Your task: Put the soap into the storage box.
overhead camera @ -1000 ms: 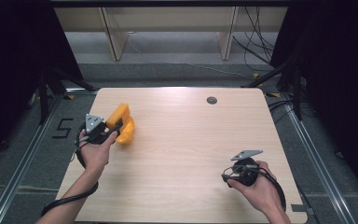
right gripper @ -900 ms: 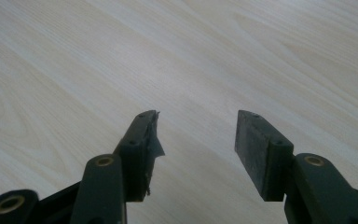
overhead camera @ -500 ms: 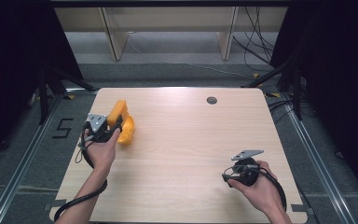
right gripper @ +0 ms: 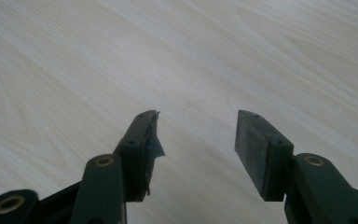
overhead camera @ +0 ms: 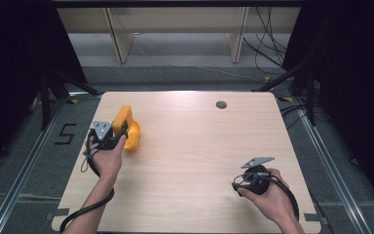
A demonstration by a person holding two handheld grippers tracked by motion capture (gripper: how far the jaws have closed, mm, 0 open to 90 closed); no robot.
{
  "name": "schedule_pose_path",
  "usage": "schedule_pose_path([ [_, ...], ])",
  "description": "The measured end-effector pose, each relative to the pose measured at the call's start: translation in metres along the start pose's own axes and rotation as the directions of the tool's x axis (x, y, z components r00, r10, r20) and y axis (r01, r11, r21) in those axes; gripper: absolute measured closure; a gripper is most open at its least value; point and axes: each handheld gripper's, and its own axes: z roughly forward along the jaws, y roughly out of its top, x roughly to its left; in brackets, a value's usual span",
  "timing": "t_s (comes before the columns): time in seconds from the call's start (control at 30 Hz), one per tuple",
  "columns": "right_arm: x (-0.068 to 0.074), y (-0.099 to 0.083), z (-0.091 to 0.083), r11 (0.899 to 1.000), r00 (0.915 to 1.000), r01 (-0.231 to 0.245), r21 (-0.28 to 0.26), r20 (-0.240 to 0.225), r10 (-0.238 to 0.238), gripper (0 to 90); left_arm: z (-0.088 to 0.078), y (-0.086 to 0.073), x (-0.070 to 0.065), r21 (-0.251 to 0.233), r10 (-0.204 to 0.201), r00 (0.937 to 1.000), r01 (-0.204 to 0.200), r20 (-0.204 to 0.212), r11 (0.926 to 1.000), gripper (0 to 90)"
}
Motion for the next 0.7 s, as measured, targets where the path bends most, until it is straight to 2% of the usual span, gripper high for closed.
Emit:
schedule_pose_path([
  [0.17, 0.001, 0.000, 0.000, 1.000, 1.0000, -0.003, -0.009, 0.002, 0.003, 49.5, 0.002, -0.003, -0.001, 0.003, 0.008, 1.0000, -0.008, -0.005, 1.0000, 60.2],
  [0.43, 0.000, 0.000, 0.000, 1.000, 1.0000, -0.004, 0.002, -0.005, 0.004, 49.4, 0.009, -0.011, 0.004, 0.015, -0.009, 0.9999, 0.010, -0.008, 0.9998, 60.3],
  [0.7, 0.000, 0.000, 0.002, 1.000, 0.9999, -0.010, 0.005, -0.005, 0.010, 49.4, 0.013, -0.015, 0.005, -0.003, -0.020, 0.9994, 0.020, -0.027, 0.9998, 60.3],
])
